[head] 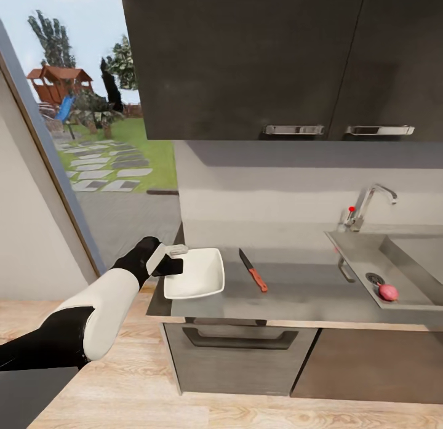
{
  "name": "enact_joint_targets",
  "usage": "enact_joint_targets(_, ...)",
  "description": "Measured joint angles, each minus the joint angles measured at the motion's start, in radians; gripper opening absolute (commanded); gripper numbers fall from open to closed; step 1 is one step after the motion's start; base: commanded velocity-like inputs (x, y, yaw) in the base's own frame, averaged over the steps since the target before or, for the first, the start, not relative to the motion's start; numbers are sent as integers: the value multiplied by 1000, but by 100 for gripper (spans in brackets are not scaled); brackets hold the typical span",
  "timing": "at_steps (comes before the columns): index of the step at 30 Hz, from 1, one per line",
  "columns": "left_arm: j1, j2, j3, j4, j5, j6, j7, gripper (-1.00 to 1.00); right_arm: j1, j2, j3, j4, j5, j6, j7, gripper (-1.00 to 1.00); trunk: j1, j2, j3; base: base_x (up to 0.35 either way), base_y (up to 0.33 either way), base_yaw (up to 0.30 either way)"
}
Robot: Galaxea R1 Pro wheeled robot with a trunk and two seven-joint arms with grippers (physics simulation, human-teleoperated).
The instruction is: In the kitchen, take the Vidalia onion out of the sink, dice it on the chopping board with the paring knife, put the diced onion into the bowl on the countertop, then place both the paring knife and the chopping board into the sink.
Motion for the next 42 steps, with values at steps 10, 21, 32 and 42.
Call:
enact_joint_targets(10, 0, 0, 0, 0, 0, 0, 0, -100, 0, 0, 0, 0, 0, 0, 0, 100, 0, 0, 0, 4, 0, 0)
enact_joint_targets(21, 0, 0, 1, 0, 0, 0, -1, -100, 0, 0, 0, 0, 0, 1, 1, 100, 0, 0, -2, 0, 0, -7)
enact_joint_targets(32, 0, 0, 1, 0, 0, 1, -1, -100, 0, 0, -1, 0, 0, 1, 1, 100, 0, 0, -2, 0, 0, -128)
enact_joint_targets(42, 0, 0, 1, 0, 0, 0, -1, -100, 0, 0, -1, 0, -1, 1, 1, 100, 0, 0, -2, 0, 0, -2)
